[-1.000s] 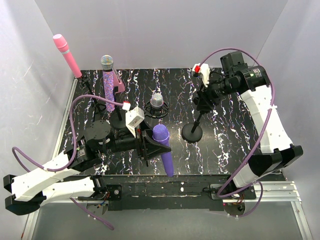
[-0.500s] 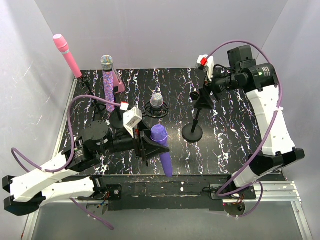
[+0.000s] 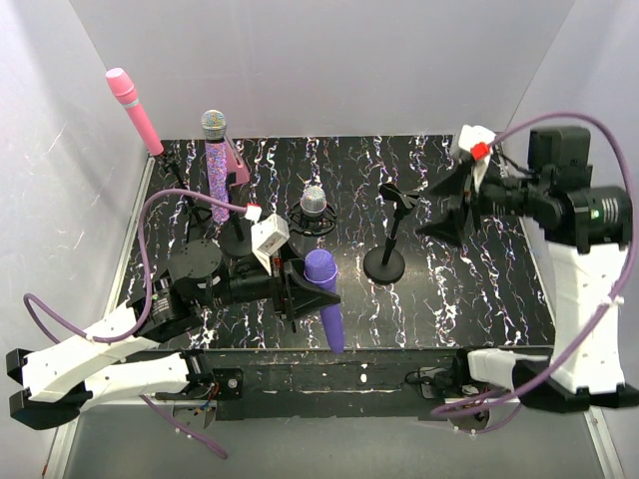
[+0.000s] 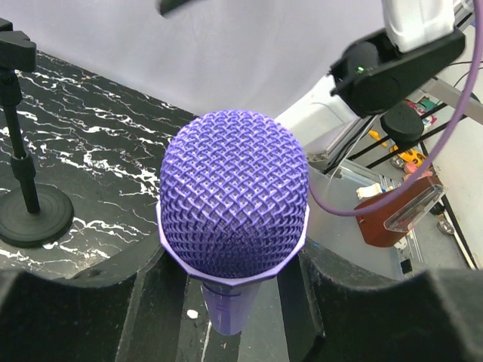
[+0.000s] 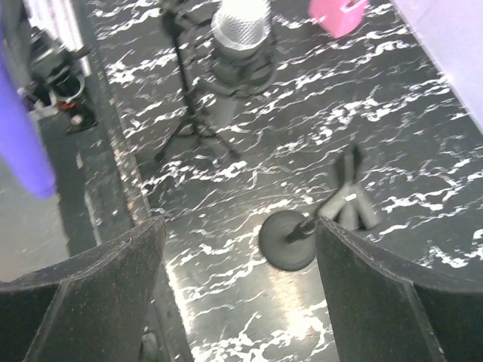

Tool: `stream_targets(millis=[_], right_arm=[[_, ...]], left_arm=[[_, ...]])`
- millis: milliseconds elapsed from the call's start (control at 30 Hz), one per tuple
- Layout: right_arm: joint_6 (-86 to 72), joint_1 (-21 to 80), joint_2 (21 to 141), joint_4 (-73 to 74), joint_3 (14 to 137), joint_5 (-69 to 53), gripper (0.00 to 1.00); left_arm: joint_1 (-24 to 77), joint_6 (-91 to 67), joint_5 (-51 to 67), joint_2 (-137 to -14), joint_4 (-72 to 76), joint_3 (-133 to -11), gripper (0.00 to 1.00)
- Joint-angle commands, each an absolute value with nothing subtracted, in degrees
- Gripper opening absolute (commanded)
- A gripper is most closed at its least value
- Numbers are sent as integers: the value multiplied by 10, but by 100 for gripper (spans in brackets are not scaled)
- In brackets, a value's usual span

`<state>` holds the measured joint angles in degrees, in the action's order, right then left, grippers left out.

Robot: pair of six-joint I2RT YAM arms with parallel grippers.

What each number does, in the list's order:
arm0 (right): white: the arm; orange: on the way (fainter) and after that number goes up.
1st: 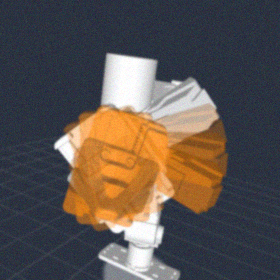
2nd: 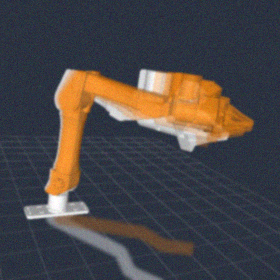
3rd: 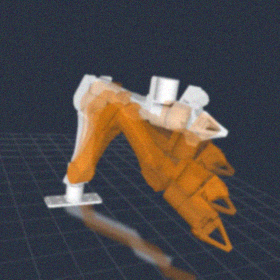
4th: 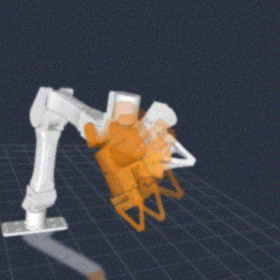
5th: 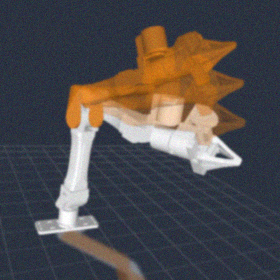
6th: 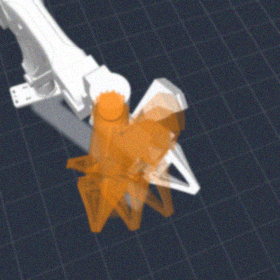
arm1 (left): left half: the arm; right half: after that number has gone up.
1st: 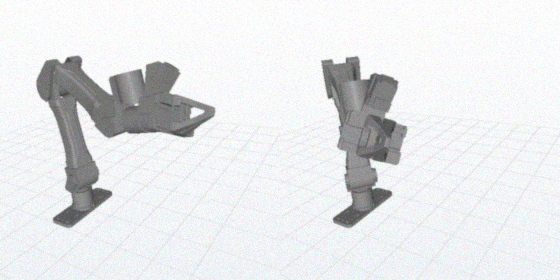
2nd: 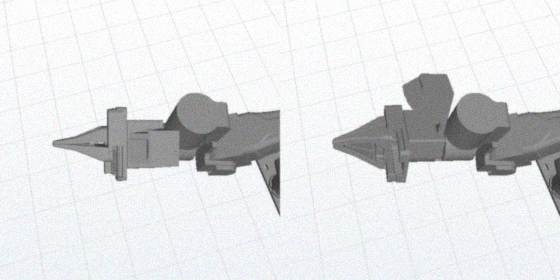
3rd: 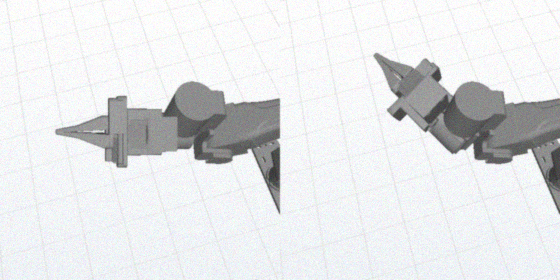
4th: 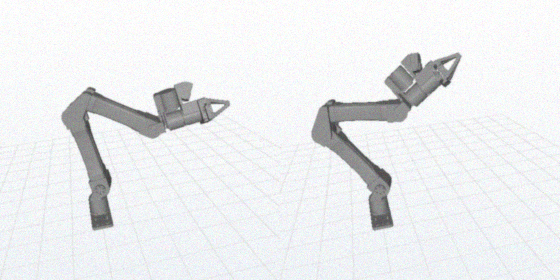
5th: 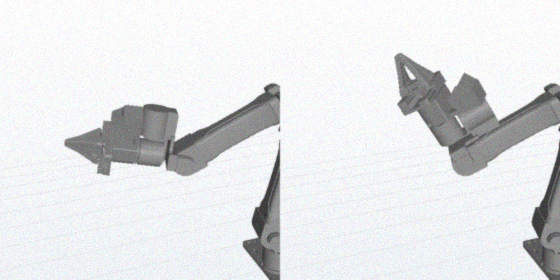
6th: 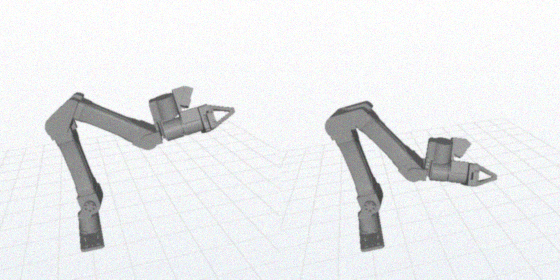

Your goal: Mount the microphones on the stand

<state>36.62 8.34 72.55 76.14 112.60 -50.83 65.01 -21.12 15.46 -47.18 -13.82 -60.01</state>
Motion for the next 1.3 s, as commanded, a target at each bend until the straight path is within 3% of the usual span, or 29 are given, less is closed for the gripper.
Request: stream_targets(millis=[0, 100, 267, 400, 800, 967, 1267], right_arm=[[378, 70, 655, 682, 986, -577, 88], [393, 59, 579, 538, 825, -607, 90], [386, 58, 591, 518, 813, -645, 89], [334, 59, 633, 502, 867, -659, 88], [300, 130, 784, 539, 1017, -432, 84], [329, 171, 807, 575, 1016, -394, 80], [352, 185, 843, 597, 1022, -327, 55]], left_arm=[[652, -200, 153, -470, -149, -627, 0], [651, -200, 151, -467, -155, -627, 0], [652, -201, 147, -465, -162, -624, 0], [652, -201, 147, -470, -161, -628, 0], [652, -197, 142, -482, -152, -627, 0], [652, -196, 143, -483, -152, -627, 0], [652, -195, 142, -477, -151, -622, 0]])
